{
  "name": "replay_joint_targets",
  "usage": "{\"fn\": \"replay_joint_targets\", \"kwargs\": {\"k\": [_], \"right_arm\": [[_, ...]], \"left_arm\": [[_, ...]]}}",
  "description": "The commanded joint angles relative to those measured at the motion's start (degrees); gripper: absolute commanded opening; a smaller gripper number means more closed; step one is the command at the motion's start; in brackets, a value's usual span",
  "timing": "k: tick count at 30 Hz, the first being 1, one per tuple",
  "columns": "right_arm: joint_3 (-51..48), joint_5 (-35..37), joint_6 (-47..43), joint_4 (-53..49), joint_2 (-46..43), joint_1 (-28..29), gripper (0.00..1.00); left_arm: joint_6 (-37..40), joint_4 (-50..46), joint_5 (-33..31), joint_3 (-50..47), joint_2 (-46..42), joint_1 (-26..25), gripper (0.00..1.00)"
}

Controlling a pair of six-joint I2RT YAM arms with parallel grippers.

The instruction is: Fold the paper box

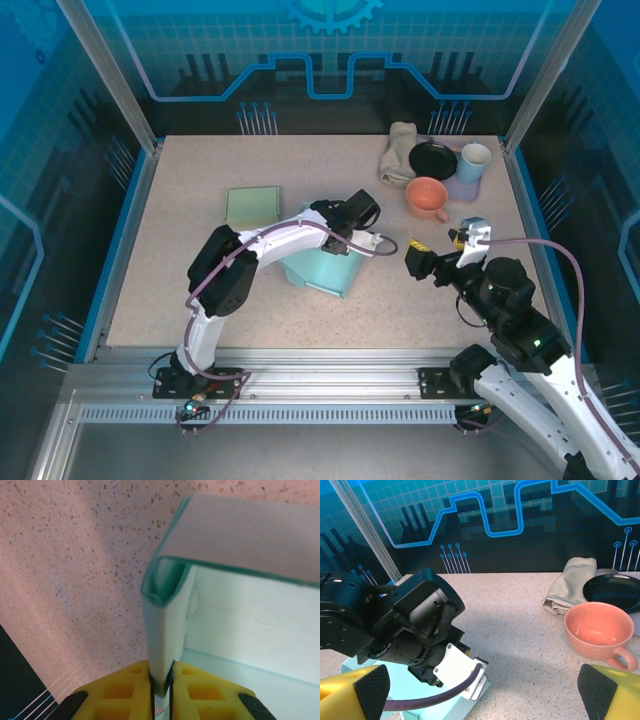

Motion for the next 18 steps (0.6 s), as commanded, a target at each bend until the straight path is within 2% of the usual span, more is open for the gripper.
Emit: {"fn": "replay_joint_targets", "kwargs": {"k": [1, 10, 12, 14, 18], "right_arm": [[-1.02, 0.22, 1.02, 1.12, 0.28, -0.86, 1.0], [-1.83, -0.28, 1.39, 1.69, 1.14, -0.94, 1.0], [-2.05, -0.2, 1.51, 1.94, 1.24, -0.99, 1.0], [-2.05, -0.02, 1.61, 1.95, 1.54, -1.09, 1.0], [-2.26, 0.04, 1.7, 2.04, 1.86, -1.04, 1.0]], "left_arm": [[-2.63, 3.83, -0.58, -0.83, 3.77, -0.46, 0.13], [-7.63, 10.18, -1.04, -2.84, 7.1, -0.78, 0.15], [-7.5, 13.03, -1.87, -4.67, 7.11, -1.03, 0.12], [-7.21, 16.71, -3.33, -6.68, 7.26, -1.09, 0.08], [-5.86, 24.73, -8.22, -9.99, 8.14, -1.19, 0.07]]}}
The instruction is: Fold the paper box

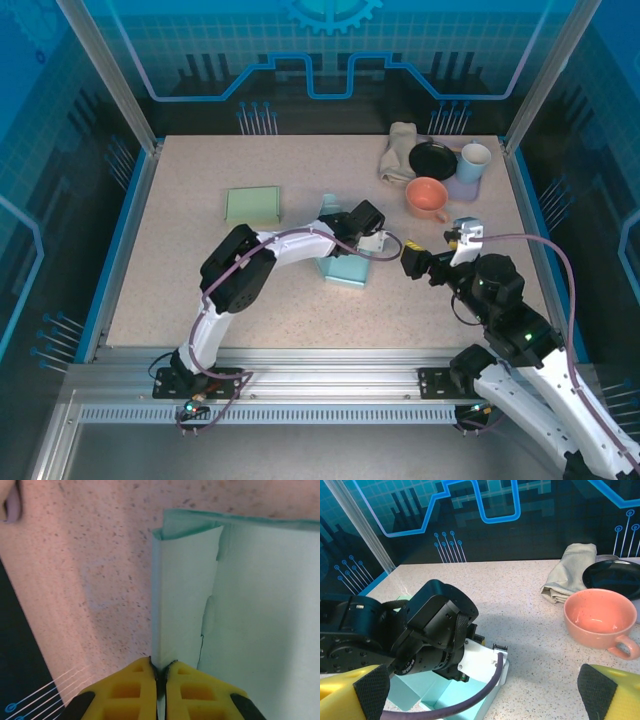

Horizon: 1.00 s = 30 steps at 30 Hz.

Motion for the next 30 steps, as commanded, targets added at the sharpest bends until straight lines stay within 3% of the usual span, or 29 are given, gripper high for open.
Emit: {"fn": "replay_joint_targets", "kwargs": {"k": [1, 6, 15, 30], "right_arm": [[-0.43, 0.05, 0.93, 1.23, 0.05, -0.76, 1.0], [-0.52, -0.09, 1.04, 1.18, 0.03, -0.8, 1.0], [-0.55, 0.07, 0.93, 1.21, 0.13, -0.95, 1.0], [-0.61, 0.09, 0.85, 1.08, 0.09, -1.22, 1.0]], "left_arm": [[0.42, 6.12, -2.71, -5.01, 3.98, -0.28, 0.07], [1.05, 9.22, -3.73, -6.3, 3.84, -0.37, 0.09], [-2.1, 2.36, 0.13, -3.12, -0.67, -0.37, 0.28], [-2.87, -1.46, 1.26, 1.43, -4.62, -0.37, 0.39]]}}
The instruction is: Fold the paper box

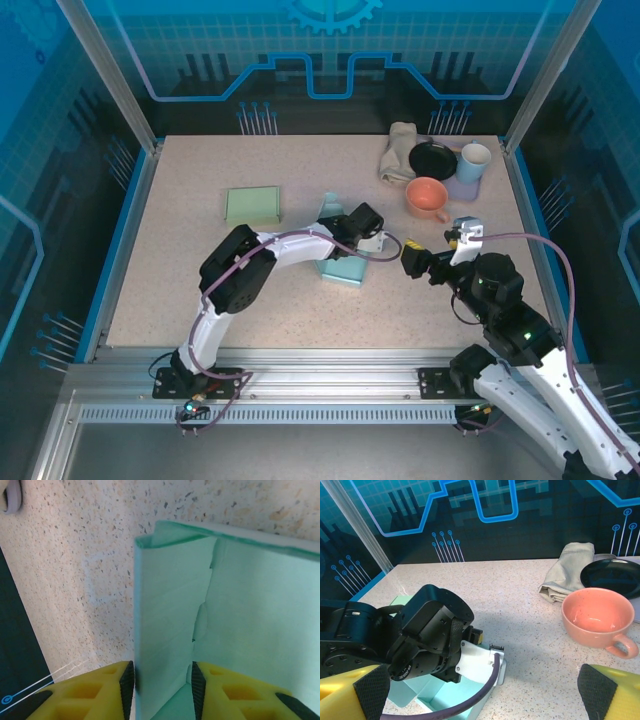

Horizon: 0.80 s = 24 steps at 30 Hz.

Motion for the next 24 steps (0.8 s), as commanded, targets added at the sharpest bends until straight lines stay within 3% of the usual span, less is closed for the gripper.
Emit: {"fn": "replay_joint_targets", "kwargs": {"k": [1, 11, 18, 24], "right_arm": [[-0.5, 0.22, 0.79, 0.95, -0.12, -0.84, 1.0], [-0.41, 0.82, 0.64, 0.53, -0.3, -0.95, 1.0], [0.17, 0.99, -0.09, -0.3, -0.46, -0.97, 1.0], [0.04, 1.02, -0.06, -0.17, -1.49, -1.1, 1.0]], "left_arm": [[-1.59, -1.51, 1.69, 2.86, -3.75, -0.19, 0.39], [-9.07, -1.22, 6.03, 5.02, -7.59, -0.52, 0.41], [-31.69, -3.62, 4.09, 10.09, -12.12, -1.17, 0.41], [-45.69, -6.25, 2.48, 7.88, -17.72, -1.07, 0.41]]}}
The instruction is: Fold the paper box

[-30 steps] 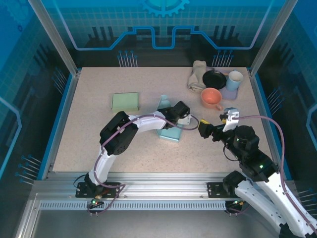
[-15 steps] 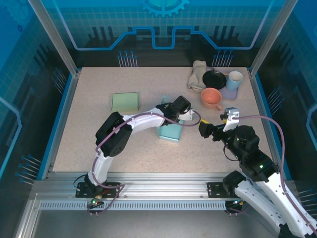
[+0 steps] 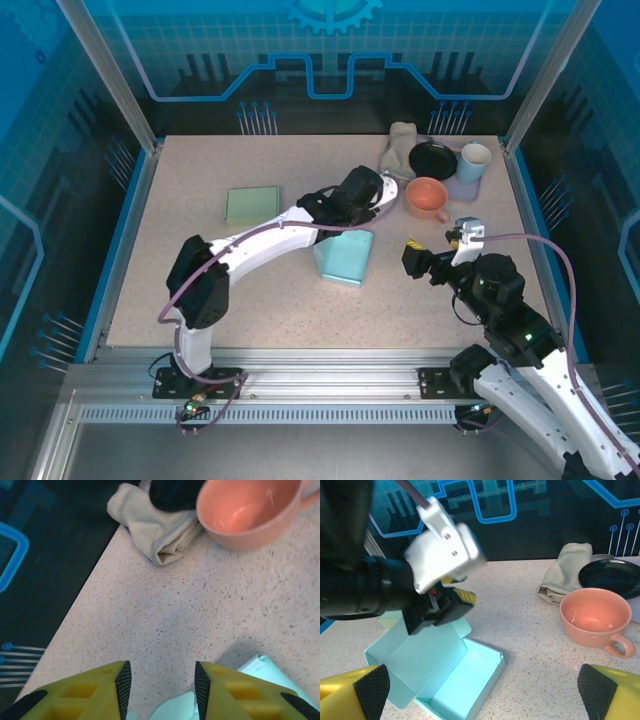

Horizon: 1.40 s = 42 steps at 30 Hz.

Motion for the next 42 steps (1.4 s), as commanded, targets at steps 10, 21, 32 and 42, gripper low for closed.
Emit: {"fn": "replay_joint_targets", "kwargs": {"k": [10, 21, 32, 42], "right_arm": [[0.11, -0.08, 0.06, 0.37, -0.45, -0.87, 1.0], [0.21, -0.08, -0.19, 0.05, -1.66, -0.93, 1.0], [0.41, -1.07, 0.03, 0.02, -0.95, -0.88, 1.0], [0.45, -1.76, 0.02, 0.07, -0.84, -0.93, 1.0]], "left_arm": [[-36.24, -2.33, -2.55, -19.93, -22.35, 0.39, 0.46], [-54.11, 13.41, 4.55, -42.3, -31.09, -0.36, 0.56], [-51.76, 11.4, -3.43, -42.83, -30.71, -1.56, 0.39], [-37.78, 5.37, 0.08, -34.39, -28.29, -1.55, 0.01]]}}
